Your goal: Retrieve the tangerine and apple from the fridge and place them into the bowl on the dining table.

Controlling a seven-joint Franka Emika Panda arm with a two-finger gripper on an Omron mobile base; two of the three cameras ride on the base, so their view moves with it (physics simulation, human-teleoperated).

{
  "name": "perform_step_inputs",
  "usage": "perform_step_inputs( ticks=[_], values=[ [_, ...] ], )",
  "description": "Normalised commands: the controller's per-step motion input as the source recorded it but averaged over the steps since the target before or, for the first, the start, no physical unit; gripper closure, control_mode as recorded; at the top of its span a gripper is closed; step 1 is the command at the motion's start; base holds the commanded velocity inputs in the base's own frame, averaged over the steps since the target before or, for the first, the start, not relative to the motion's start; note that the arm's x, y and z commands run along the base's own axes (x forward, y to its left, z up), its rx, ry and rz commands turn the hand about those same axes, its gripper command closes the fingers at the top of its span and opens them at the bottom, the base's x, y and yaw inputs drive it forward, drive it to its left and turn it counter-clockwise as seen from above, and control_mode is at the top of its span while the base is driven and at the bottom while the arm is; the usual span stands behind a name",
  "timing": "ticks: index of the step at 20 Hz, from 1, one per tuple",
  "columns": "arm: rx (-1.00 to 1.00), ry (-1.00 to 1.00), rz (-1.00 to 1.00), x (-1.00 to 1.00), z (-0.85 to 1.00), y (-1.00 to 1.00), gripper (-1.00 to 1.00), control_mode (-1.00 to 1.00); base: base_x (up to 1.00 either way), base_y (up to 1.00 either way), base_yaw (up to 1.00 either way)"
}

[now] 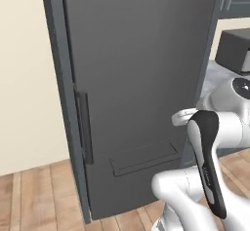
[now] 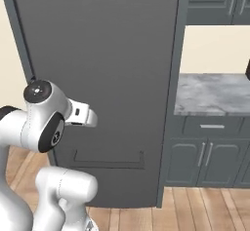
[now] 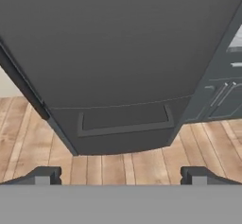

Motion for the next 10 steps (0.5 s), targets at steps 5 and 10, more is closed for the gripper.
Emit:
perform_step_inputs(
  ticks=[5,10],
  values=[
    [0.00,0.00,0.00,0.00,0.00,0.00,-1.00,1.00,-0.01,0.99,-0.11],
    [0.00,0.00,0.00,0.00,0.00,0.00,-1.00,1.00,-0.07,1.00,-0.10]
  ],
)
